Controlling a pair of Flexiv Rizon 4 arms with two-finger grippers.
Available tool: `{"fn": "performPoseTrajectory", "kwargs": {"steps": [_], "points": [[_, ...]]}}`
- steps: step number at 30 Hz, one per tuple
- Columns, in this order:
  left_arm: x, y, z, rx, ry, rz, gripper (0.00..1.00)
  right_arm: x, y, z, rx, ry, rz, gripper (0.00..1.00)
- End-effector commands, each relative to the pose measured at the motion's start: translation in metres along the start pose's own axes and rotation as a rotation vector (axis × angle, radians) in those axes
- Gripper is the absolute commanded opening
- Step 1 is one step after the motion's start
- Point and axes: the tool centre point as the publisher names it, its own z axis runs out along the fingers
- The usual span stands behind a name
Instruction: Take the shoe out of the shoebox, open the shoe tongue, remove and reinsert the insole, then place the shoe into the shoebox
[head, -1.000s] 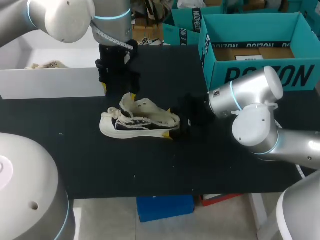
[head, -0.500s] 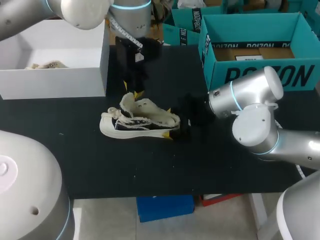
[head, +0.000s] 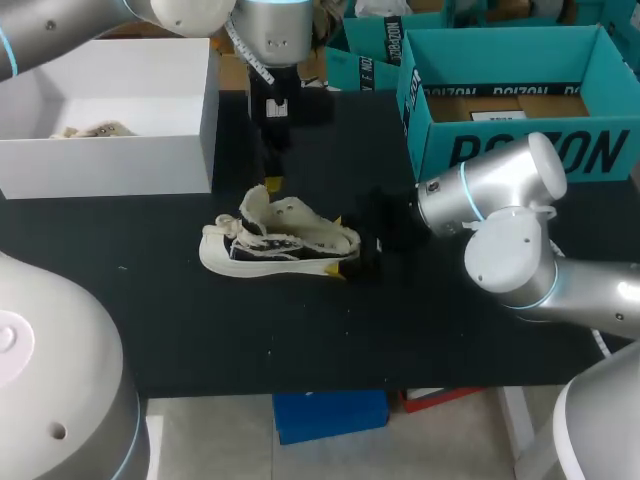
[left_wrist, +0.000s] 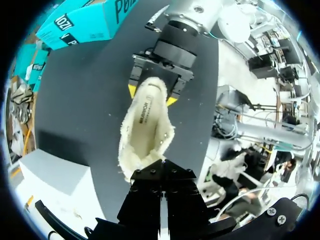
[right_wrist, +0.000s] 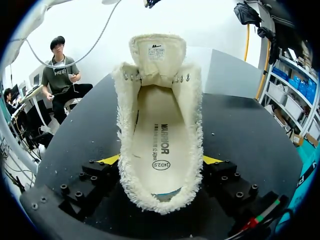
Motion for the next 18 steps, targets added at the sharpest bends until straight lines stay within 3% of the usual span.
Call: {"fn": "performPoseTrajectory", "kwargs": {"steps": [1, 11, 18], "points": [[-0.0076, -0.0031, -0.0011, -0.030, 0.067, 0.157, 0.00, -0.0004, 0.0002, 0.0005, 0.002, 0.000, 0.001, 0.00], [-0.0076, -0.0031, -0.0011, -0.030, 0.067, 0.157, 0.00, -0.0004, 0.0002, 0.0005, 0.002, 0.000, 0.001, 0.00], [0.0023, -0.0114, 0.0087, 0.077, -0.026, 0.205, 0.00, -0.0004, 0.0002, 0.0005, 0.002, 0.000, 0.001, 0.00]]}}
